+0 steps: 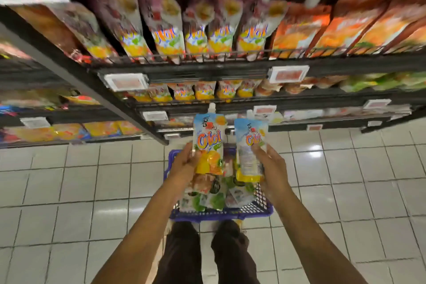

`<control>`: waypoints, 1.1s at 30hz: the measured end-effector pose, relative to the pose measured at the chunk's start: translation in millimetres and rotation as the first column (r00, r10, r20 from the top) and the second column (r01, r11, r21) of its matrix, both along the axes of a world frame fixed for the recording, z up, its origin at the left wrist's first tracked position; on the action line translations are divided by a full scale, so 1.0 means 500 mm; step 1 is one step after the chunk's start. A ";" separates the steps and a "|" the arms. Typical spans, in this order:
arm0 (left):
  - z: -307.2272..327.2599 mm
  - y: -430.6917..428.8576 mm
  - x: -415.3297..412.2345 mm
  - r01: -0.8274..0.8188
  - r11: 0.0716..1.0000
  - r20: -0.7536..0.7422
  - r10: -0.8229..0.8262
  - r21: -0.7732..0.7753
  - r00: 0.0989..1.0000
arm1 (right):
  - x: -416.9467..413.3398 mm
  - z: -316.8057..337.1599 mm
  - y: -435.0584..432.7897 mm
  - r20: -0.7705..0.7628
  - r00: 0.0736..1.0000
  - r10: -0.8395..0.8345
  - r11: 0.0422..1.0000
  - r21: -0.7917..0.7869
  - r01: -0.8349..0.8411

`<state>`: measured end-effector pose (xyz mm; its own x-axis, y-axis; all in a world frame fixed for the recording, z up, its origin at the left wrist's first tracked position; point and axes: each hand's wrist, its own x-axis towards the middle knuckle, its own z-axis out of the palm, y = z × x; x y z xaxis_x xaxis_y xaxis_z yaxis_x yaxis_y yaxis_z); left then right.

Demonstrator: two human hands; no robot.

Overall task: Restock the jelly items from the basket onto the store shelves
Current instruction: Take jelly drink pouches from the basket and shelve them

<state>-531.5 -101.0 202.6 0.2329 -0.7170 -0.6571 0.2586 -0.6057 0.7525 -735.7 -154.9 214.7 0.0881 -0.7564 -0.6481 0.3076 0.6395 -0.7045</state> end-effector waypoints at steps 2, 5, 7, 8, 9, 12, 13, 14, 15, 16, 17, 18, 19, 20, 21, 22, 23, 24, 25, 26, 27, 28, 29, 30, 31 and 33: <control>0.110 -0.022 0.024 -0.062 0.992 -0.076 0.054 -0.112 0.996 | 0.027 0.106 -0.020 0.038 0.998 -0.053 0.996 -0.075 0.055; 0.265 -0.047 0.052 -0.153 0.962 -0.216 0.104 -0.225 0.971 | 0.062 0.251 -0.048 0.046 0.995 -0.089 0.985 -0.141 0.095; 0.354 -0.057 0.073 -0.158 0.946 -0.198 0.103 -0.283 0.975 | 0.083 0.339 -0.065 0.090 0.993 -0.075 0.974 -0.206 0.092; 0.397 -0.059 0.082 -0.146 0.939 -0.170 0.096 -0.310 0.981 | 0.093 0.381 -0.073 0.161 0.985 -0.060 0.967 -0.234 0.097; 0.438 -0.061 0.090 -0.129 0.929 -0.129 0.089 -0.346 0.988 | 0.102 0.422 -0.082 0.251 0.967 -0.050 0.964 -0.242 0.113; 0.554 -0.061 0.113 -0.087 0.873 -0.040 0.077 -0.481 0.996 | 0.129 0.545 -0.099 0.486 0.873 -0.022 0.961 -0.230 0.152; 0.592 -0.063 0.119 -0.074 0.844 -0.024 0.073 -0.532 0.997 | 0.137 0.587 -0.101 0.514 0.858 0.014 0.964 -0.234 0.124; 0.630 -0.066 0.125 -0.063 0.814 -0.003 0.075 -0.578 0.997 | 0.144 0.627 -0.102 0.511 0.857 0.064 0.966 -0.247 0.076; 0.667 -0.069 0.131 -0.054 0.783 0.018 0.083 -0.619 0.996 | 0.149 0.664 -0.103 0.487 0.866 0.116 0.962 -0.271 0.024; 0.703 -0.073 0.138 -0.051 0.753 0.035 0.098 -0.656 0.995 | 0.152 0.702 -0.102 0.464 0.872 0.157 0.954 -0.300 -0.012; 0.738 -0.076 0.146 -0.049 0.726 0.048 0.113 -0.686 0.992 | 0.154 0.737 -0.104 0.452 0.874 0.180 0.944 -0.328 -0.025; 0.773 -0.077 0.152 -0.038 0.701 0.066 0.121 -0.712 0.990 | 0.156 0.769 -0.106 0.452 0.872 0.188 0.936 -0.351 -0.020; 0.808 -0.078 0.156 -0.019 0.672 0.089 0.125 -0.740 0.988 | 0.154 0.799 -0.110 0.470 0.862 0.193 0.927 -0.376 -0.002; 0.842 -0.077 0.160 0.002 0.642 0.111 0.130 -0.766 0.985 | 0.151 0.829 -0.114 0.499 0.843 0.201 0.915 -0.402 0.020; 0.873 -0.076 0.162 0.015 0.612 0.127 0.140 -0.791 0.982 | 0.147 0.858 -0.118 0.537 0.812 0.228 0.904 -0.427 0.028; 0.904 -0.076 0.163 0.024 0.583 0.140 0.155 -0.812 0.978 | 0.144 0.890 -0.120 0.585 0.761 0.280 0.891 -0.454 0.021; 0.933 -0.076 0.164 0.034 0.555 0.151 0.167 -0.831 0.974 | 0.141 0.919 -0.121 0.636 0.692 0.342 0.877 -0.480 0.007; 0.960 -0.076 0.165 0.047 0.528 0.159 0.169 -0.848 0.973 | 0.140 0.947 -0.124 0.677 0.626 0.386 0.869 -0.495 0.001; 0.988 -0.077 0.165 0.063 0.503 0.167 0.163 -0.862 0.972 | 0.139 0.972 -0.128 0.702 0.578 0.416 0.859 -0.513 0.004; 1.014 -0.079 0.164 0.086 0.484 0.181 0.153 -0.871 0.972 | 0.139 0.998 -0.129 0.697 0.571 0.434 0.848 -0.530 0.003; 1.039 -0.083 0.163 0.103 0.470 0.191 0.143 -0.877 0.971 | 0.140 1.023 -0.133 0.678 0.589 0.439 0.834 -0.552 0.014; 1.064 -0.088 0.162 0.107 0.455 0.188 0.136 -0.884 0.973 | 0.143 1.048 -0.134 0.655 0.612 0.443 0.814 -0.580 0.032; 1.089 -0.094 0.159 0.104 0.439 0.179 0.133 -0.892 0.975 | 0.145 1.072 -0.136 0.635 0.628 0.449 0.793 -0.608 0.049; 1.115 -0.100 0.155 0.107 0.423 0.182 0.140 -0.900 0.973 | 0.145 1.095 -0.138 0.622 0.638 0.455 0.780 -0.624 0.052; 1.142 -0.107 0.148 0.119 0.403 0.196 0.155 -0.907 0.968 | 0.144 1.115 -0.143 0.609 0.646 0.461 0.765 -0.641 0.059; 1.194 -0.122 0.136 0.143 0.354 0.220 0.188 -0.924 0.957 | 0.137 1.153 -0.151 0.570 0.662 0.487 0.712 -0.698 0.078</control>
